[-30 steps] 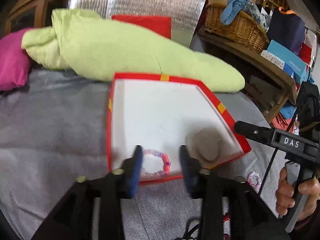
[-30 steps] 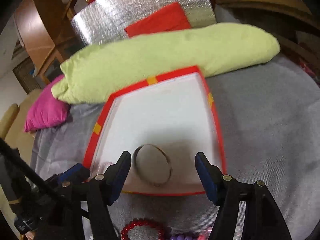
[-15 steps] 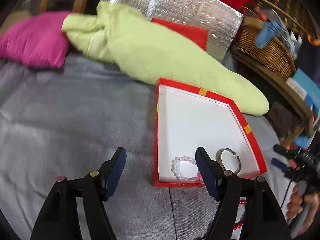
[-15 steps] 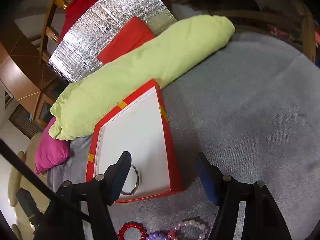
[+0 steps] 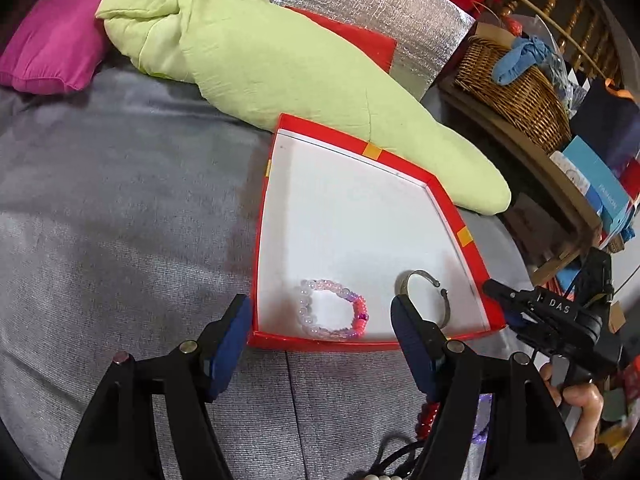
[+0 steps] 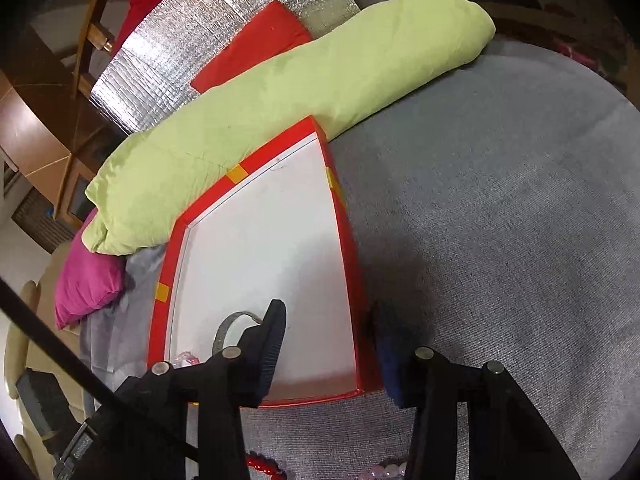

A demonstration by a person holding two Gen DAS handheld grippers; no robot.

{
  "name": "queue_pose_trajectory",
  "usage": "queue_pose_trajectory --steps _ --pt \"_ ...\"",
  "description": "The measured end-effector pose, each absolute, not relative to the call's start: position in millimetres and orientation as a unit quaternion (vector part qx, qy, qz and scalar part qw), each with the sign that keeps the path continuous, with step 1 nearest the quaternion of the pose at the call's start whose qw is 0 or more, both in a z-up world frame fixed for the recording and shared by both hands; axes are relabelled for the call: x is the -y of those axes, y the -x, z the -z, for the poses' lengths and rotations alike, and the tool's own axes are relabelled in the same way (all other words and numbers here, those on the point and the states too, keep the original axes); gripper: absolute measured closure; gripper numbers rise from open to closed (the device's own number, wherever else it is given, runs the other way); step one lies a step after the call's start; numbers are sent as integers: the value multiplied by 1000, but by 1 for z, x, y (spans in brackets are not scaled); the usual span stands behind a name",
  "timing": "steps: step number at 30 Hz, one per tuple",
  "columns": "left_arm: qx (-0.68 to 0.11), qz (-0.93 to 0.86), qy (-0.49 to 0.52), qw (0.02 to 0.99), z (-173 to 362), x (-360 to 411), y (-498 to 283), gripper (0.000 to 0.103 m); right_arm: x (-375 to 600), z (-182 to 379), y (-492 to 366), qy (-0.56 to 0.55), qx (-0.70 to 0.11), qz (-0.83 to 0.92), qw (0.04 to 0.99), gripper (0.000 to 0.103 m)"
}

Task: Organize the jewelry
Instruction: 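Lift both open tools out of the red box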

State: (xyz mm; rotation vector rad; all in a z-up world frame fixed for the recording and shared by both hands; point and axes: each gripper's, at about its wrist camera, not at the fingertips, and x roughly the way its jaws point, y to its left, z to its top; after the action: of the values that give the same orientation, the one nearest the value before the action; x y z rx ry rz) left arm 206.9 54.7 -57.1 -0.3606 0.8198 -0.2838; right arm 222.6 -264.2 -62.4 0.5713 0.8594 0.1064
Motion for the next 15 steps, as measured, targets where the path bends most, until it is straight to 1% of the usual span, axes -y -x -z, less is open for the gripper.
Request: queue_pose_trajectory --steps 6,15 --pt "-386 131 159 899 51 -51 -202 30 256 62 -221 -242 -411 -46 878 56" --pt "-389 119 142 902 46 -48 -188 30 245 61 -220 -228 -416 -54 878 56"
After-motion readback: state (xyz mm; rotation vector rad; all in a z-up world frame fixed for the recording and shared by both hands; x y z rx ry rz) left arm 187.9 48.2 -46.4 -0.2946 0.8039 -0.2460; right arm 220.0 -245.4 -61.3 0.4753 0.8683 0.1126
